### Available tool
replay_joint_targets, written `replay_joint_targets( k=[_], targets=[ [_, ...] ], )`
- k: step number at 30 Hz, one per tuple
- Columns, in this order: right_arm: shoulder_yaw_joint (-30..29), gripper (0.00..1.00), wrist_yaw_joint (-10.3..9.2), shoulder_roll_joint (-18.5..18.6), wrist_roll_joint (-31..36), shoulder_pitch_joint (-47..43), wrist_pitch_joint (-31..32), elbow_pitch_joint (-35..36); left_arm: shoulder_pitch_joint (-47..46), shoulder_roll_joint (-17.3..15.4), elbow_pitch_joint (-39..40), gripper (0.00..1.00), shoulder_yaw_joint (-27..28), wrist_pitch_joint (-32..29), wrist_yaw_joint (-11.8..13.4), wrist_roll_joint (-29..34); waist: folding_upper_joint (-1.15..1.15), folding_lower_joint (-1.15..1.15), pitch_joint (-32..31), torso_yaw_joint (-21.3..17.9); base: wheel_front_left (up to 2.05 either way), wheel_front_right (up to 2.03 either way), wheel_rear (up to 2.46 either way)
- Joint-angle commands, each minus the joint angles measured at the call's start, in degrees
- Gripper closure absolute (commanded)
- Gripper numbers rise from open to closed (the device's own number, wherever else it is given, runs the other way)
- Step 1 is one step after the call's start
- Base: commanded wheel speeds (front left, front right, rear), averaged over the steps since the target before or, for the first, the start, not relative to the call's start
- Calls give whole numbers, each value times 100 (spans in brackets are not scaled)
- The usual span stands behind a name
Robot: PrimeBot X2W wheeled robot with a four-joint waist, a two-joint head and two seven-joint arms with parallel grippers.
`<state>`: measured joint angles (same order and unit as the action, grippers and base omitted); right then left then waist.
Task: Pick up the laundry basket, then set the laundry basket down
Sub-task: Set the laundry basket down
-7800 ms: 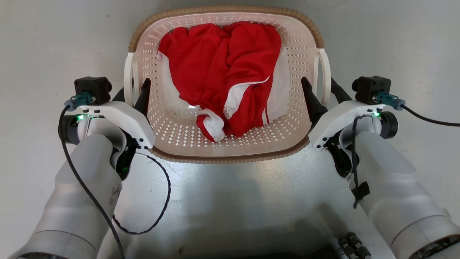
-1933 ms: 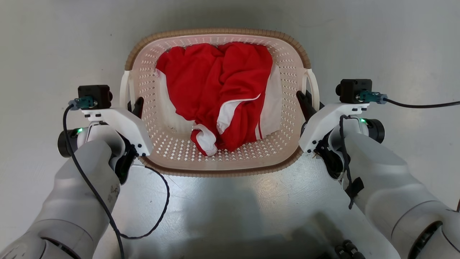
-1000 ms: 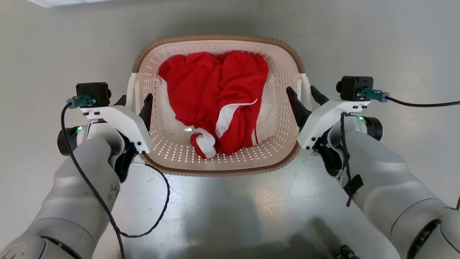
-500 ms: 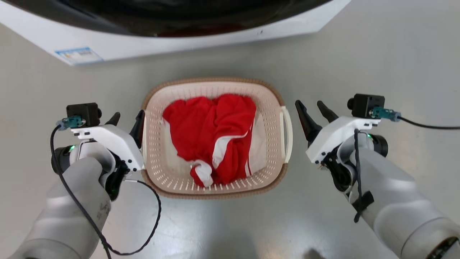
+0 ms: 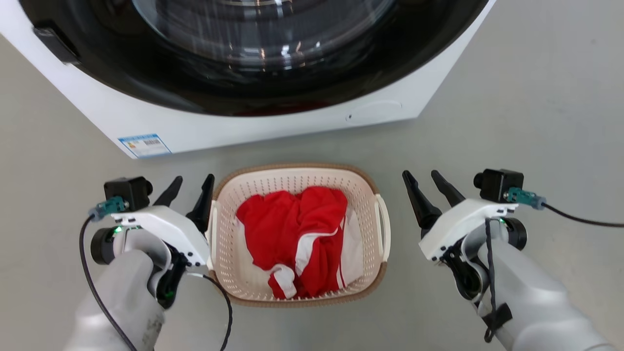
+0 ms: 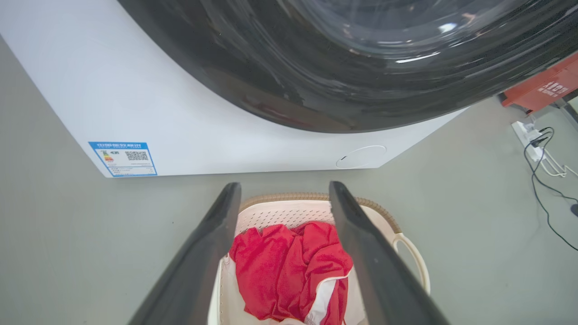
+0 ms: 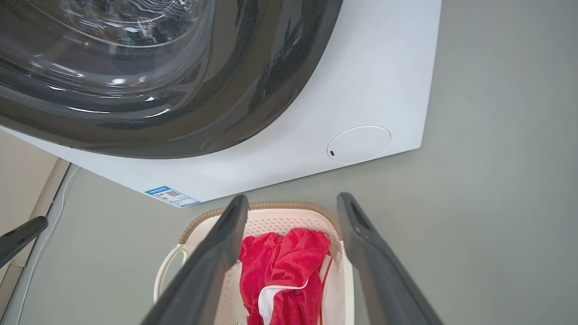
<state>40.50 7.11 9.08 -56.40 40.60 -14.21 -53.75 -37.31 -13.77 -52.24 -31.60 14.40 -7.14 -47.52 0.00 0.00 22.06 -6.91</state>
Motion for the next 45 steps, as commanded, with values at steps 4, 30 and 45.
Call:
replay_joint_targets(
  k=[4, 30, 45],
  targets=[
    [-238, 0, 37, 71, 387, -419, -78, 336, 357, -91, 532, 0, 587, 60, 3, 423, 0, 0, -386, 82, 0, 0, 0],
    [-2593, 0, 37, 67, 2588, -2220, -79, 2499, 2243, 258, 3012, 0, 1997, 60, -34, 1450, 0, 0, -1798, 186, 0, 0, 0],
    [-3503, 0, 37, -180, 3751, -2981, -79, 3652, 3106, 675, 4091, 0, 2852, 60, 55, 2517, 0, 0, -2130, 154, 0, 0, 0]
  ],
)
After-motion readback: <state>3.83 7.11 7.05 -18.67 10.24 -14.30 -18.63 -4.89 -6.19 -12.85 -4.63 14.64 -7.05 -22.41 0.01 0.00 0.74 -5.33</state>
